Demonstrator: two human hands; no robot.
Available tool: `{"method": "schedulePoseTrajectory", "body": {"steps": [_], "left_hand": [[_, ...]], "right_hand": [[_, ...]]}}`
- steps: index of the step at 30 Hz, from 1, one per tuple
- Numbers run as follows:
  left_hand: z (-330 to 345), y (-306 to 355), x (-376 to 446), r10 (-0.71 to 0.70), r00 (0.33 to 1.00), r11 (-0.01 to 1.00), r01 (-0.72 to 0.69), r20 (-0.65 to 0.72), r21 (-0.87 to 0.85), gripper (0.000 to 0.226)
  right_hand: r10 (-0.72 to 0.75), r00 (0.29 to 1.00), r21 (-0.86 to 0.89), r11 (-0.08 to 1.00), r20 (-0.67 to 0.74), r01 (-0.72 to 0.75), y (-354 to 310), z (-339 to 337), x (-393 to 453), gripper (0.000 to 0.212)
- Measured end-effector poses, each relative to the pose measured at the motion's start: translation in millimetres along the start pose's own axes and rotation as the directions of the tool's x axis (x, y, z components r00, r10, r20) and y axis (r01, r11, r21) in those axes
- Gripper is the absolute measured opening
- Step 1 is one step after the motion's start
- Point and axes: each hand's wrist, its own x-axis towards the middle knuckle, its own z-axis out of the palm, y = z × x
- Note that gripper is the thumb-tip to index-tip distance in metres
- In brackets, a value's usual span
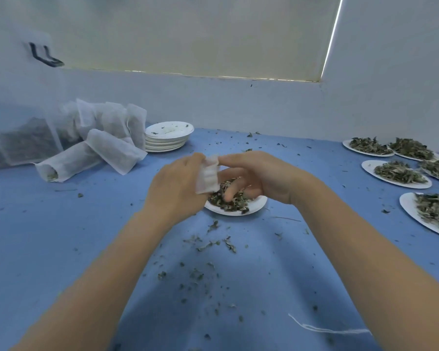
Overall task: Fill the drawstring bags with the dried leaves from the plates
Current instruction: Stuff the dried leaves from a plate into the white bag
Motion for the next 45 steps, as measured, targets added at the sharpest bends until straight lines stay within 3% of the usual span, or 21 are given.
{"method": "schedulePoseTrajectory", "body": {"steps": [6, 9, 13, 16, 19, 21, 23, 26, 31, 35, 40, 45], "left_hand": [[18, -11, 11, 0.077, 0.994, 0.994, -0.070, 0.078, -0.086, 0.072], [24, -15, 17, 0.035, 0.999, 0.991, -0.032, 0.024, -0.128, 0.079], [28, -13, 22, 0.075, 0.995, 0.989, -0.084, -0.073, -0.122, 0.064], [34, -15, 26, 0.120, 0.992, 0.990, -0.122, -0.036, -0.071, 0.055], [40, -20, 29, 0.110, 0.994, 0.994, -0.110, -0.011, -0.027, 0.048], [44, -24, 29, 0.072, 0.997, 0.997, -0.072, 0.002, -0.033, 0.047], [46, -27, 30, 0.042, 0.999, 0.998, -0.040, 0.033, -0.050, 0.052], [51, -27, 34, 0.015, 0.996, 0.997, -0.007, 0.091, -0.082, 0.058], [61, -28, 39, -0.002, 0.987, 0.991, 0.024, 0.161, -0.133, 0.059], [62, -29, 37, -0.001, 0.991, 0.991, 0.019, 0.136, -0.134, 0.058], [64, -29, 38, 0.000, 0.993, 0.993, 0.015, 0.122, -0.121, 0.059], [65, -30, 38, -0.030, 0.994, 0.991, 0.043, 0.104, -0.125, 0.059]], "right_hand": [[0.000, 0.997, -0.101, 0.995, 0.072, 0.007, 8, 0, 24, 0.034], [-0.015, 0.999, -0.130, 0.991, 0.044, 0.020, 8, -4, 34, 0.040], [-0.038, 0.999, -0.118, 0.992, 0.036, 0.042, 6, -9, 42, 0.028], [-0.046, 0.999, -0.206, 0.977, 0.023, 0.050, 6, -13, 46, 0.027], [-0.102, 0.984, -0.263, 0.963, -0.144, 0.062, 14, -20, 47, 0.019], [-0.187, 0.920, -0.417, 0.909, -0.343, 0.029, 26, -30, 49, 0.013], [-0.227, 0.878, -0.630, 0.770, -0.421, -0.103, 37, -39, 50, 0.022], [-0.085, 0.930, -0.743, 0.629, -0.359, -0.229, 48, -44, 52, 0.049], [-0.122, 0.952, -0.755, 0.641, -0.280, -0.140, 56, -32, 60, 0.054], [-0.162, 0.951, -0.829, 0.542, -0.262, -0.136, 60, -28, 65, 0.042], [-0.285, 0.918, -0.814, 0.577, -0.274, -0.064, 58, -33, 64, 0.014], [-0.385, 0.862, -0.763, 0.646, -0.330, -0.004, 50, -45, 56, 0.006]]}}
